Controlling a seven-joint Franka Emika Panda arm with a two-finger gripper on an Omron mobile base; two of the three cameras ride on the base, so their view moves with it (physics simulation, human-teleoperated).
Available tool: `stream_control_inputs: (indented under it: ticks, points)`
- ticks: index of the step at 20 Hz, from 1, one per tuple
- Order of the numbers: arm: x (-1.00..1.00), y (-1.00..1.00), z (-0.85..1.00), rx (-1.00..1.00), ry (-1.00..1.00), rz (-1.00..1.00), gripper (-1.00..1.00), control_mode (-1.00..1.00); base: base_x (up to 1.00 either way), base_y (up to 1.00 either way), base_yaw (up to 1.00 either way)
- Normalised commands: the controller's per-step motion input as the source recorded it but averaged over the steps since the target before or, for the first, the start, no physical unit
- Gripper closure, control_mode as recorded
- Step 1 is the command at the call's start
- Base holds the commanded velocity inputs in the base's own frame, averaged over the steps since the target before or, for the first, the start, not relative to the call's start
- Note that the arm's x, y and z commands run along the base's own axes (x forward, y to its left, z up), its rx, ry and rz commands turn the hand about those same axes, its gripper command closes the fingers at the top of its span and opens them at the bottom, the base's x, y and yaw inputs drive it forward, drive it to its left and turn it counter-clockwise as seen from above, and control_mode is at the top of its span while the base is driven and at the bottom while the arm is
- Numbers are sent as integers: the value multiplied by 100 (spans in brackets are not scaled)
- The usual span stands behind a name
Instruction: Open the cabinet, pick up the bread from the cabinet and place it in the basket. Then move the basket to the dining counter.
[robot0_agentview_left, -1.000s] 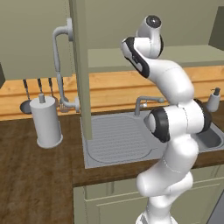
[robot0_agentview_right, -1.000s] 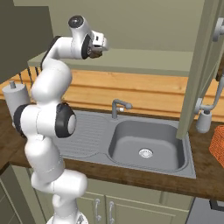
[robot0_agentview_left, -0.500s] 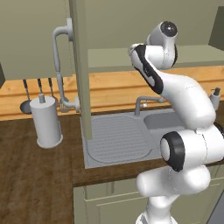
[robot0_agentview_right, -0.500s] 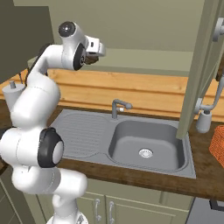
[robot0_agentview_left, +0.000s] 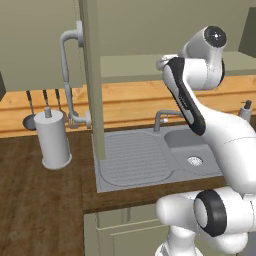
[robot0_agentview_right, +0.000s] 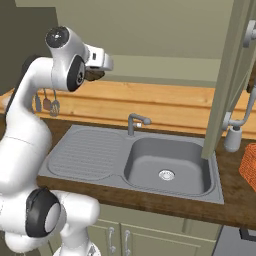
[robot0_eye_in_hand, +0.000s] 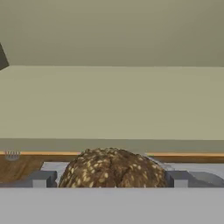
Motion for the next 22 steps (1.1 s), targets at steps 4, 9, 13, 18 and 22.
stream_control_inputs:
  ticks: [4,9,13,18,22]
  points:
    - [-90,0,0,0,9,-4,100,-100,0,0,0]
    - [-25,0,0,-1,5,-4,100,-100,0,0,0]
    - [0,0,0,0,0,0,100,-100,0,0,0]
    - [0,0,0,0,0,0,100,-100,0,0,0]
    - [0,0,0,0,0,0,100,-100,0,0,0]
